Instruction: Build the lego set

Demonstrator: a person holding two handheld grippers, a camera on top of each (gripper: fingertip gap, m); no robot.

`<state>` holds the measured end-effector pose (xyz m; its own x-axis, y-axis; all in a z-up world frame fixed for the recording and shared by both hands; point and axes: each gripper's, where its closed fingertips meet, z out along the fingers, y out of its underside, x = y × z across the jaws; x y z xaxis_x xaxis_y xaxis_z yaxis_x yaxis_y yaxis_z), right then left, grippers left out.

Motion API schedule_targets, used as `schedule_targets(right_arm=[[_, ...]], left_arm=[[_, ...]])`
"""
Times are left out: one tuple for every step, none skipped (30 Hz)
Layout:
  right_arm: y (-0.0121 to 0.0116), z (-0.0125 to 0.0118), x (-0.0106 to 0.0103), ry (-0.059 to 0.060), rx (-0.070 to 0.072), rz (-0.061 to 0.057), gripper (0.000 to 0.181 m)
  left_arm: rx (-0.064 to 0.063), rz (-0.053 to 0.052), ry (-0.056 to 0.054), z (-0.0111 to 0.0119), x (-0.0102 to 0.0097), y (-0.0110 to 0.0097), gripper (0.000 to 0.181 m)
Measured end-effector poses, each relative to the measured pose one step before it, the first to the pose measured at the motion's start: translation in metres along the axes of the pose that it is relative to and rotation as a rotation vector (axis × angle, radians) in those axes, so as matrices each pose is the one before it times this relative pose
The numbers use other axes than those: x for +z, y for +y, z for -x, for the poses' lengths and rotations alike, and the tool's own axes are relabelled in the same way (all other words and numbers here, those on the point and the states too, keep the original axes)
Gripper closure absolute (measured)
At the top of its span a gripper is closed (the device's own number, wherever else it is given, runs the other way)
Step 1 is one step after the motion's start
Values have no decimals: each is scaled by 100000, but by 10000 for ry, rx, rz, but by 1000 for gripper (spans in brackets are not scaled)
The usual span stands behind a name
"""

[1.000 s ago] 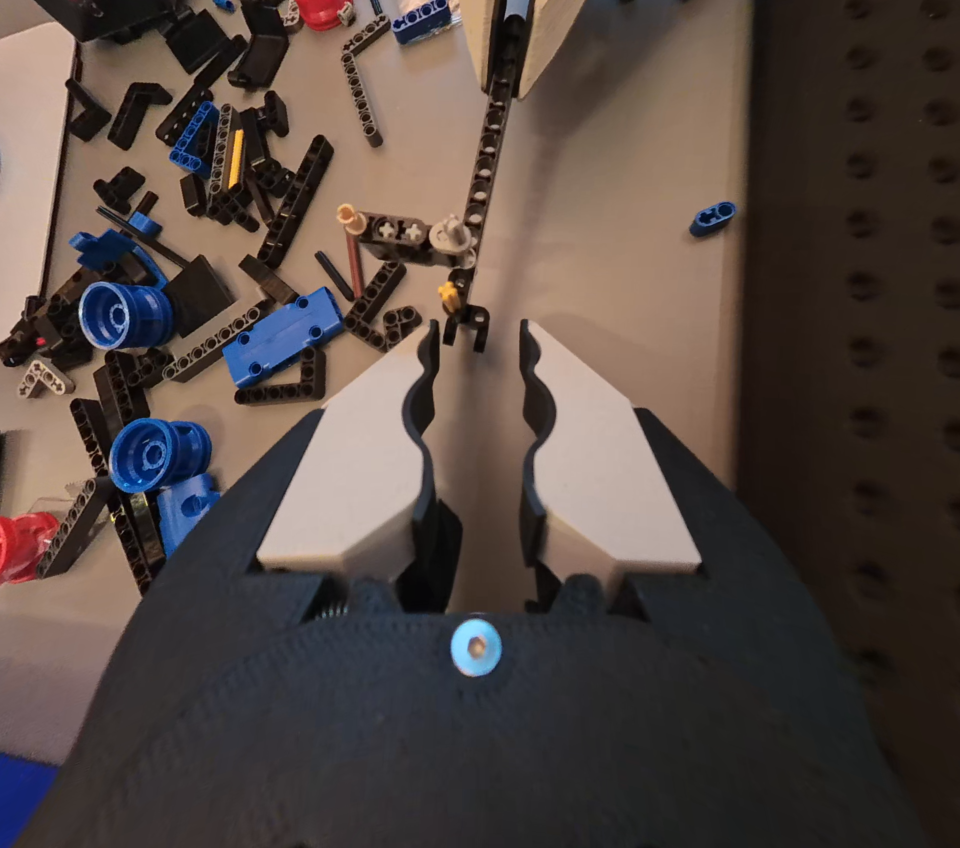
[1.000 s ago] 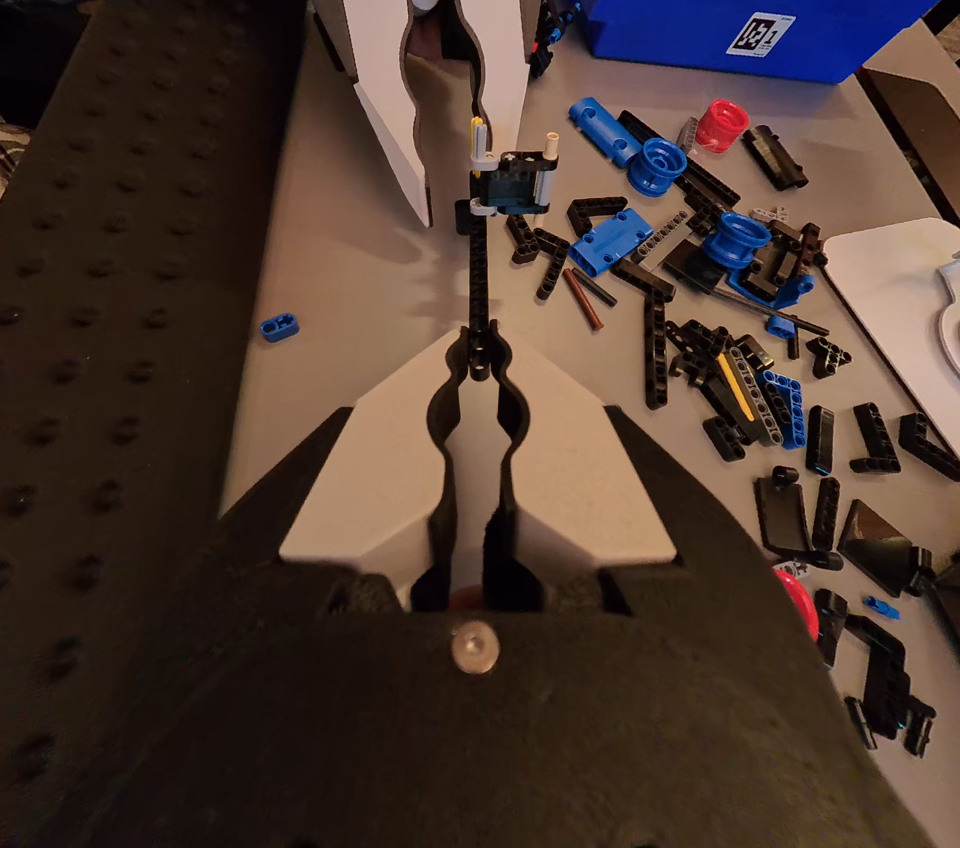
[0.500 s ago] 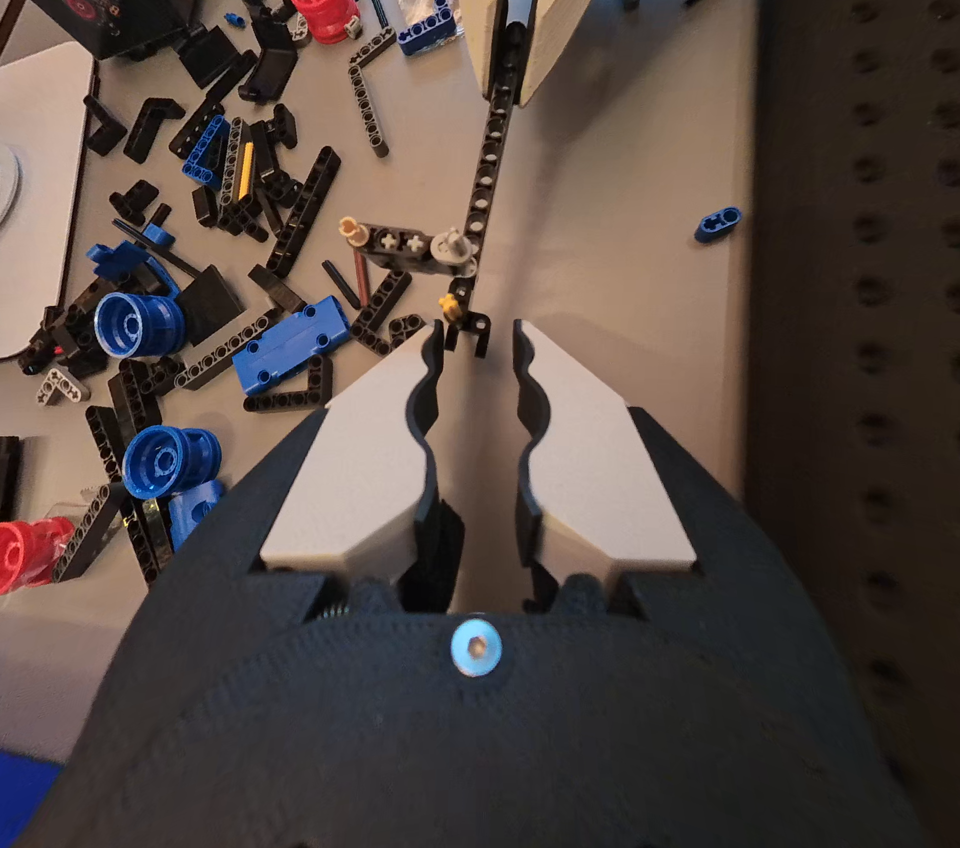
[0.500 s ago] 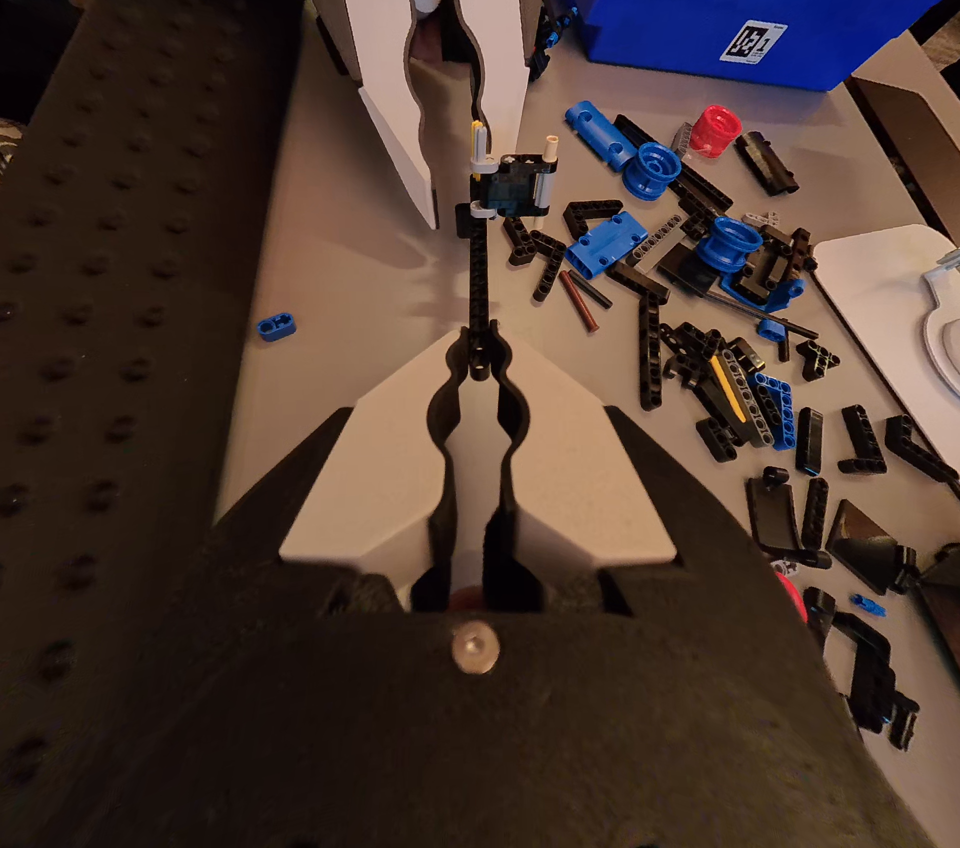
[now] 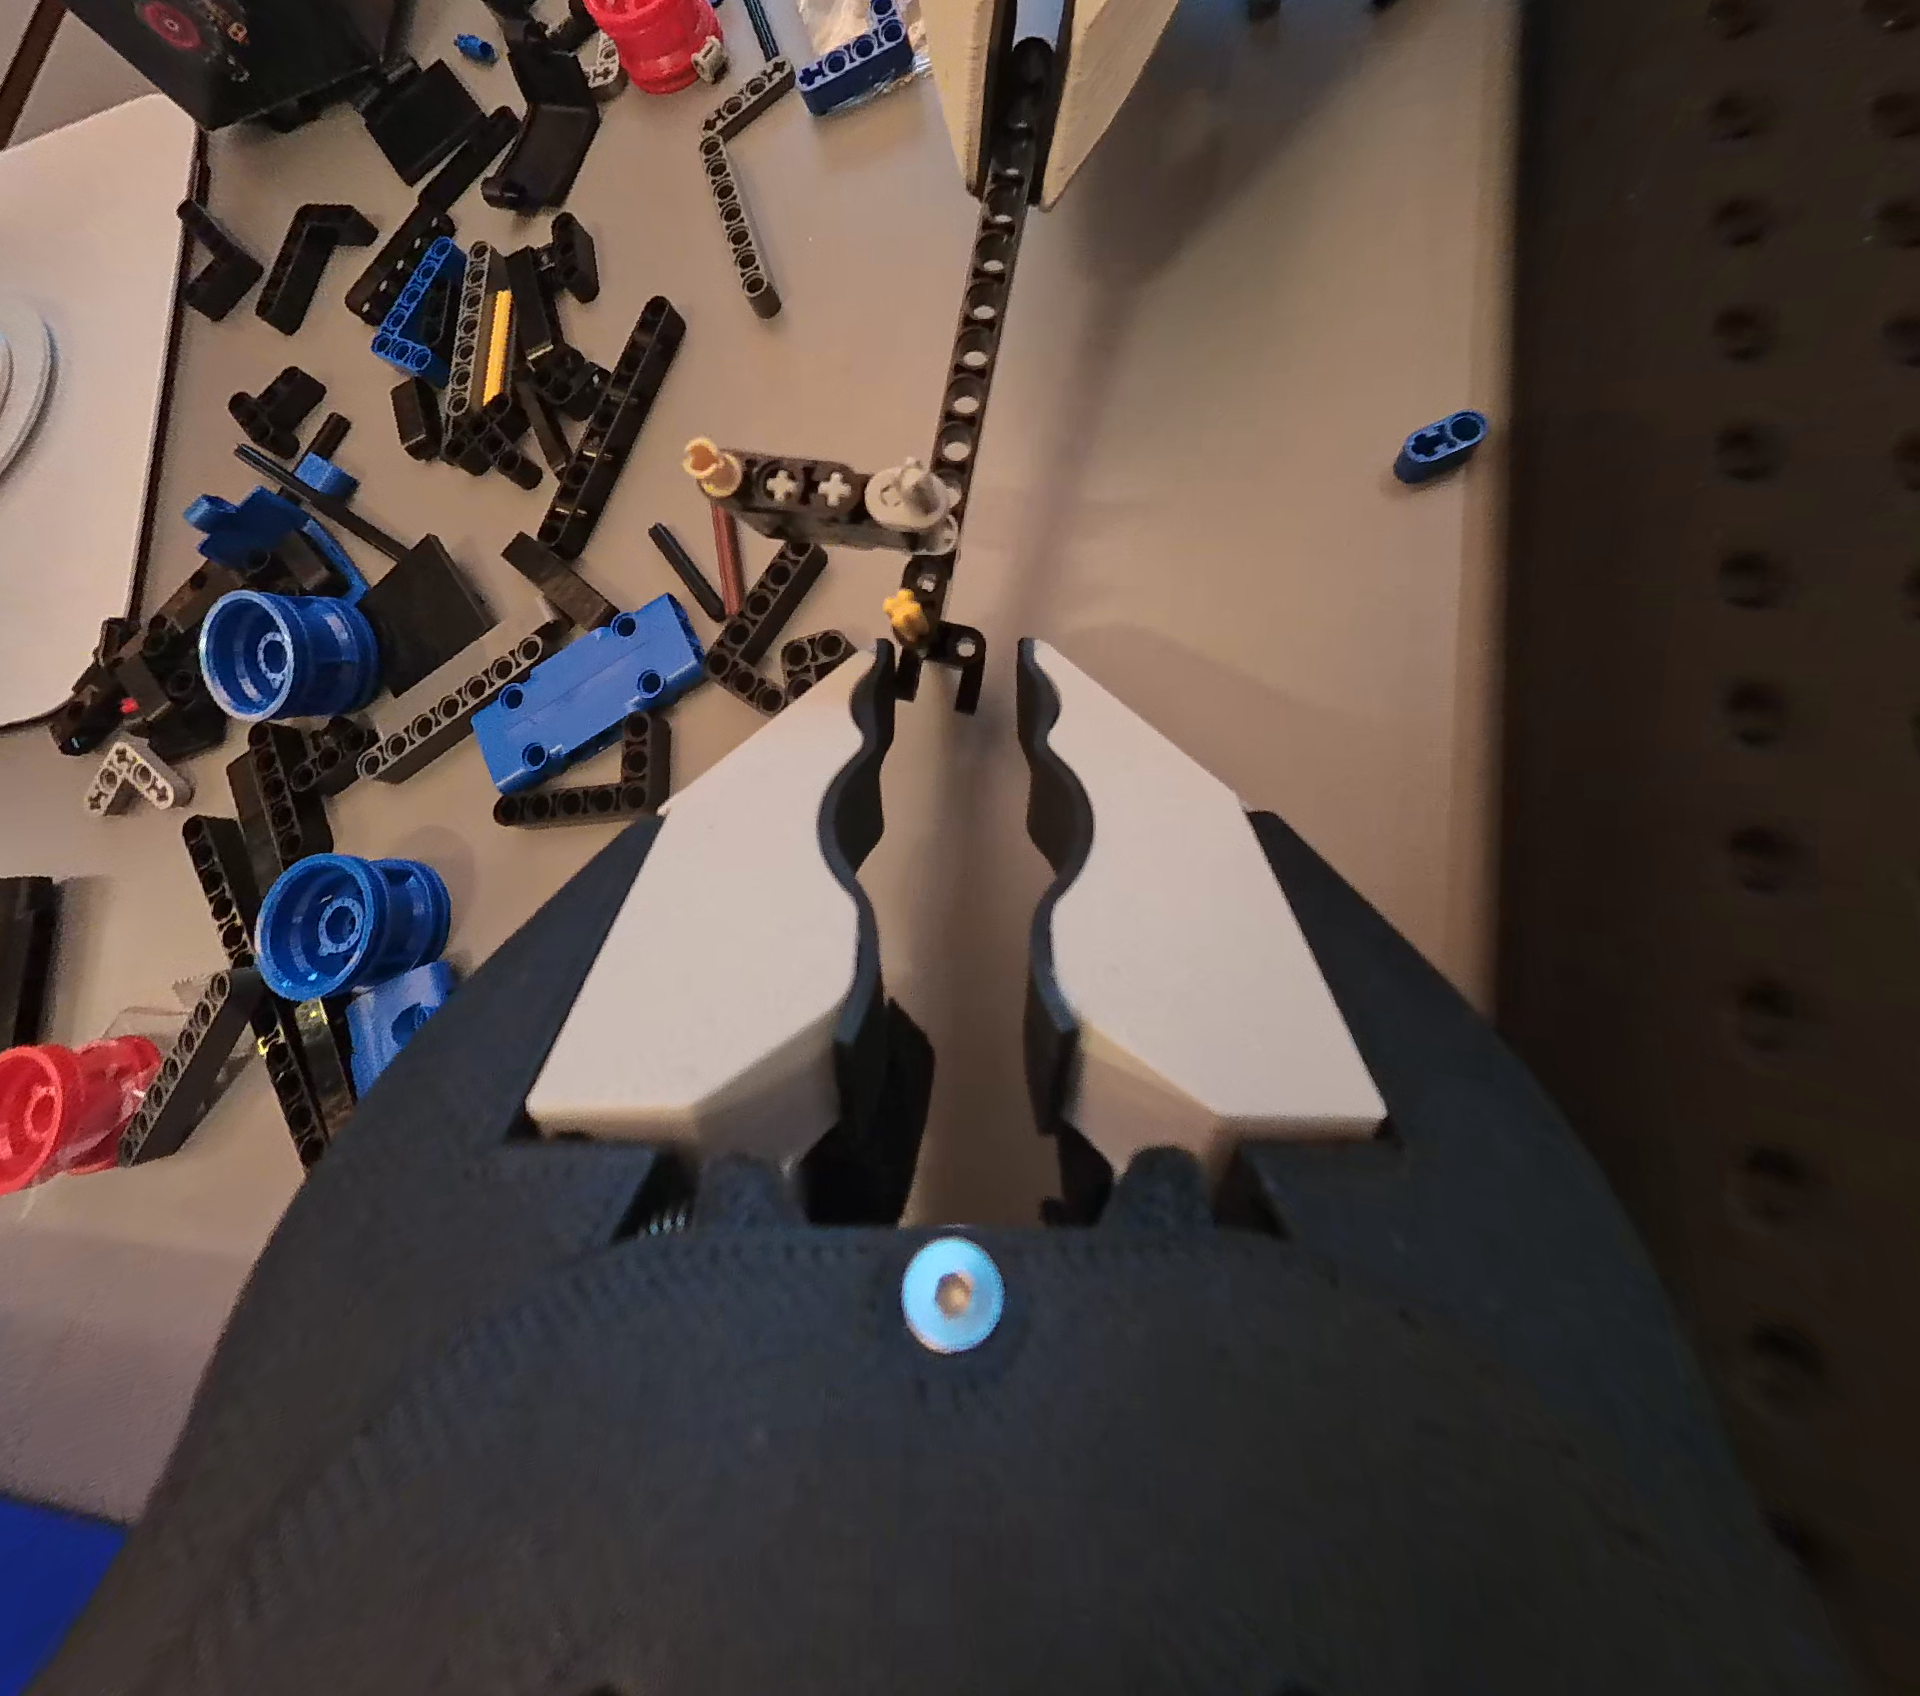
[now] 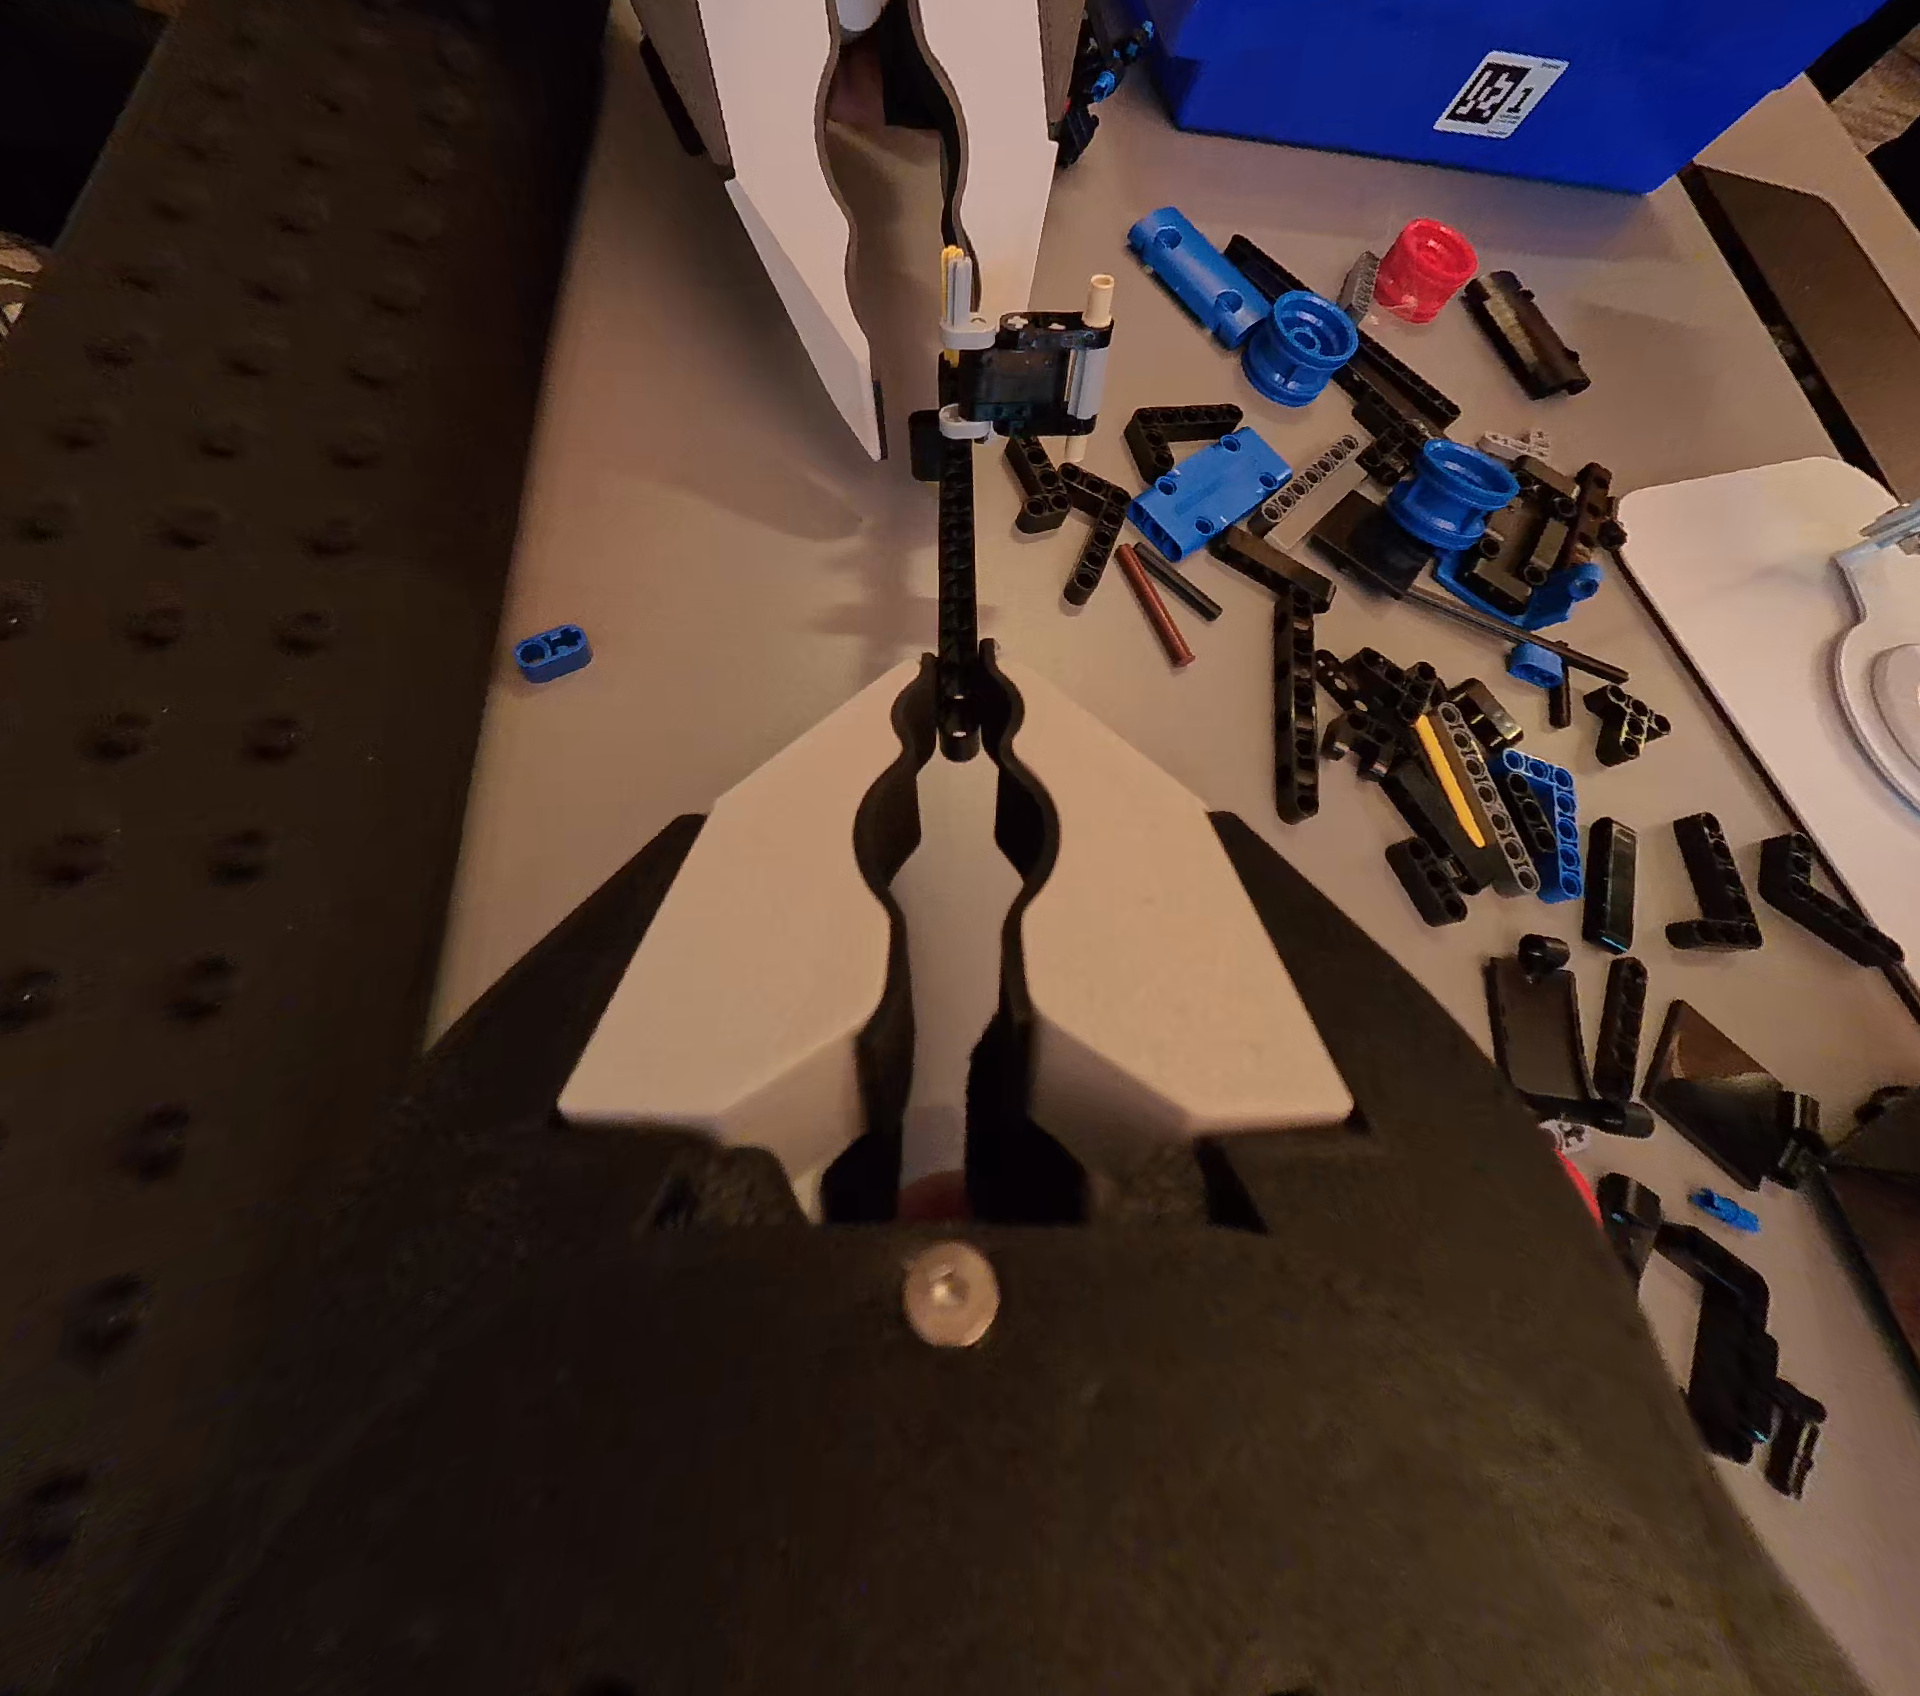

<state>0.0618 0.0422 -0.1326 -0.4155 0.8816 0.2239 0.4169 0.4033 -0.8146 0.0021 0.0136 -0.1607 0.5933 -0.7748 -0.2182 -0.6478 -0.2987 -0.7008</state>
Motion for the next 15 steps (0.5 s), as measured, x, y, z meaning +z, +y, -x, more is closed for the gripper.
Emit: schedule_targets(right_arm=[[15,-2,-4,4,-4,2,175],[-6,1,3,3,-6,-1,175],[-10,-6,-4,2,-2,-1,175],[12,1,3,-2,6,0,175],[13,4,3,-5,6,0,175],[3,4,-2,-7,5,-1,175],[-2,-3,1,1,-3,-2,175],[5,8,8,1,-2,0,175],[-7,-6,10,7,-2,1,175],[20,-42,-1,23,-5,5,175],[2,-30,-17,12,5,-1,175],[10,-33,-13,8,13,-7,175],[23,-20,-9,6,12,-1,175],[15,-6,1,-6,15,-4,175],[8,-4,11,-6,10,-3,175]], left_arm=[[12,0,-5,2,-1,-3,160],[8,-1,-2,-5,0,-4,160],[-2,2,2,1,11,7,160],[-9,0,7,-8,6,-4,160],[1,-2,5,0,-4,4,160],[2,-2,7,-14,-11,-7,160],[0,1,0,-8,-6,4,160],[2,3,-5,17,-14,4,160],[-6,-12,-25,39,-20,-15,159],[-19,-48,-48,94,-50,-88,159],[-27,-92,-59,120,-103,-165,158],[-33,-109,-43,111,-113,-192,158],[-19,-85,-13,59,-110,-142,158],[-3,-41,16,-17,-54,-64,158],[18,6,7,-23,2,23,159]])
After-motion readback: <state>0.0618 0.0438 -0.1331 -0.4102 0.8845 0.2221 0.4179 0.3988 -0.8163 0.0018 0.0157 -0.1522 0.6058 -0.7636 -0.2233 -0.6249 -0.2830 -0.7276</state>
